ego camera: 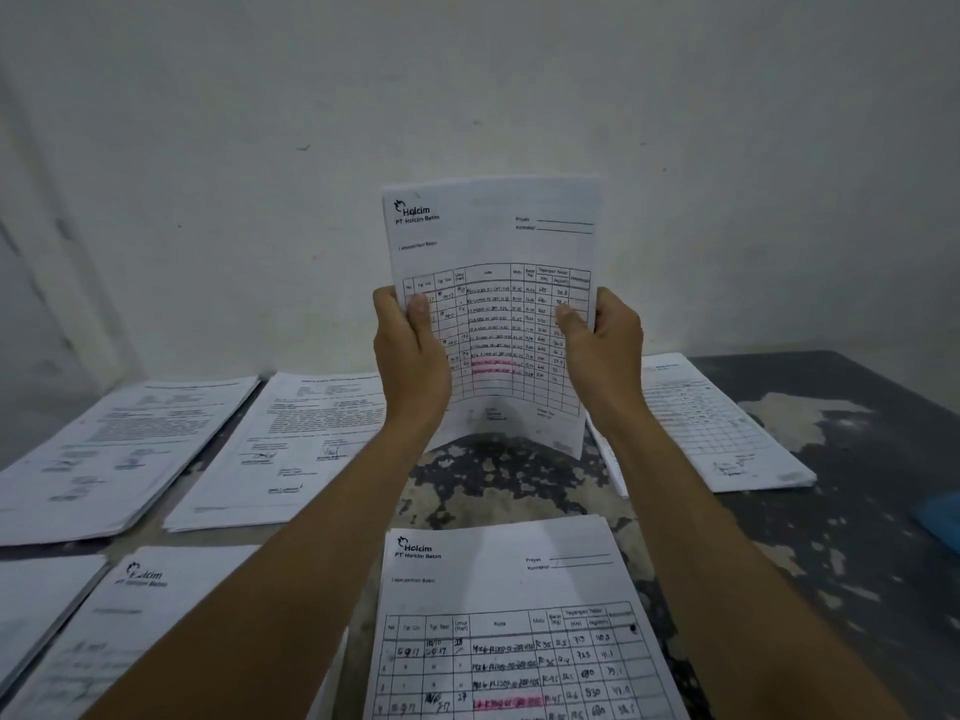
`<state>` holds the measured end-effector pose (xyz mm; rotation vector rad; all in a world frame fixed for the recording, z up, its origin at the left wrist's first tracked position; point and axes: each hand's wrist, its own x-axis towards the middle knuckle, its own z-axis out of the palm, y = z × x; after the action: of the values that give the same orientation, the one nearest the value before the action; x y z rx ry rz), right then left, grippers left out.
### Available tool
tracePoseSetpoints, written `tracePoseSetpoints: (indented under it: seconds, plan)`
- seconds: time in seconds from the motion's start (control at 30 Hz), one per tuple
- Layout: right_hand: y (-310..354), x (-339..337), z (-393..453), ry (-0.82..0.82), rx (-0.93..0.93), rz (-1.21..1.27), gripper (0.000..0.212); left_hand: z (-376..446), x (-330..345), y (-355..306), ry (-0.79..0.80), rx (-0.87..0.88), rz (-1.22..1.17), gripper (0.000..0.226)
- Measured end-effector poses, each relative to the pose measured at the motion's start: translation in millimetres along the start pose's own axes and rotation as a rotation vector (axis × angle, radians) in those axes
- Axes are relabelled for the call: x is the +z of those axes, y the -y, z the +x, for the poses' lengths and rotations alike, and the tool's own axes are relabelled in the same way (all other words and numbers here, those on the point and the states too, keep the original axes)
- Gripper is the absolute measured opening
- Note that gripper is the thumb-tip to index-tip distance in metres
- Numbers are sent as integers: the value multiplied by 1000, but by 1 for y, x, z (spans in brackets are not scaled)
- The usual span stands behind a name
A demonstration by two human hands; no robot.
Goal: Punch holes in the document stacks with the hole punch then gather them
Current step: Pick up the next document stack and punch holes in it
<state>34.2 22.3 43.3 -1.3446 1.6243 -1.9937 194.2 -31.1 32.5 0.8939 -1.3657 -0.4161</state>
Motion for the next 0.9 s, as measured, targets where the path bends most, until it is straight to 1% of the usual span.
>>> tracePoseSetpoints:
  seconds: [0.1,0.17,0.27,0.33,0.43,0.57,0.67,0.73,0.8,0.9]
  plan:
    - [-7,0,-5,36,64,35,15,-9,0,5,22,-16,23,20]
    - [-8,-1,-7,61,82,70,21,-12,-1,5,32,-11,11,21]
    - [-1,-4,-1,77,69,121,21,-6,-2,1,22,-10,18,18]
    - [-2,-5,0,109,112,140,25,-6,-3,1,31,-16,22,18]
    - [-9,-4,-7,147,163,135,30,-9,-5,8,47,-60,34,26]
    - [-13,-5,-6,126,173,192,25,-2,-8,12,43,-93,-2,31]
    - [-17,-6,-5,130,202,215,20,5,-10,16,85,-90,-62,34]
    - [-19,-6,-7,142,214,233,24,7,-9,18,133,-92,-68,35]
    - [-19,-6,-7,159,226,242,32,7,-8,19,155,-80,-47,30]
    - [-21,-8,-4,183,230,216,32,7,-7,18,149,-74,-20,30]
